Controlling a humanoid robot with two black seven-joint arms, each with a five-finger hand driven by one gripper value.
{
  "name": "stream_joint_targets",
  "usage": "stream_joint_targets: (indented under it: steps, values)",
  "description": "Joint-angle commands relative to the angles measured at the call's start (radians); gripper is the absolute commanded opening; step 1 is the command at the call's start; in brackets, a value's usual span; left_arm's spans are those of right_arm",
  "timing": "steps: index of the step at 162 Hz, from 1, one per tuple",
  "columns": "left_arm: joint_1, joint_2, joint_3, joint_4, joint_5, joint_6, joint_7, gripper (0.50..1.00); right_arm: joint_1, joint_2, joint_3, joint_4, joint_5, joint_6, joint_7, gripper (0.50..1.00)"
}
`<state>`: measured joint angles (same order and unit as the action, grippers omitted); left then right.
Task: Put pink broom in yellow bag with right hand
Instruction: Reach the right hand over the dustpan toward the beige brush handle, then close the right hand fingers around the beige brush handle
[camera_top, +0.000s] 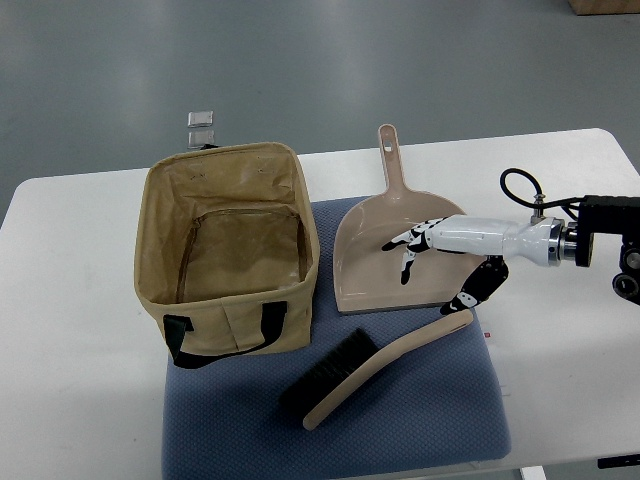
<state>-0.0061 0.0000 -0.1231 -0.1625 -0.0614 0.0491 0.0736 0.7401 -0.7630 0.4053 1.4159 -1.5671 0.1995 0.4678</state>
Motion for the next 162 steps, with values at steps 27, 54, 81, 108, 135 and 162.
stream_joint_targets:
  steps: [27, 54, 81, 108, 135, 162]
  values:
    - [0.0, 0.0, 0.0, 0.0, 0.0, 0.0, 0.0, 1.0, 0.01, 0.033, -0.01, 0.051, 0.002, 0.026, -0.002, 0.93]
    - [0.0, 0.0, 0.0, 0.0, 0.0, 0.0, 0.0, 1.0, -0.03, 0.085, -0.014, 0.038, -0.002, 0.018, -0.043, 0.93]
    - [0.0, 0.0, -0.001, 0.0, 0.0, 0.001, 0.0, 1.0, -0.057, 0.099, -0.016, 0.017, -0.051, 0.009, -0.054, 0.928]
    - [0.0, 0.0, 0.0, -0.002, 0.0, 0.0, 0.0, 1.0, -0.076, 0.096, -0.019, 0.014, -0.126, -0.028, -0.054, 0.928]
    - [0.0, 0.0, -0.001, 0.0, 0.0, 0.0, 0.0, 1.0, -0.082, 0.096, -0.017, 0.012, -0.165, -0.043, -0.057, 0.928]
    - [0.0, 0.0, 0.0, 0.0, 0.0, 0.001, 0.0, 1.0, -0.084, 0.1, -0.017, -0.011, -0.212, -0.058, -0.06, 0.928]
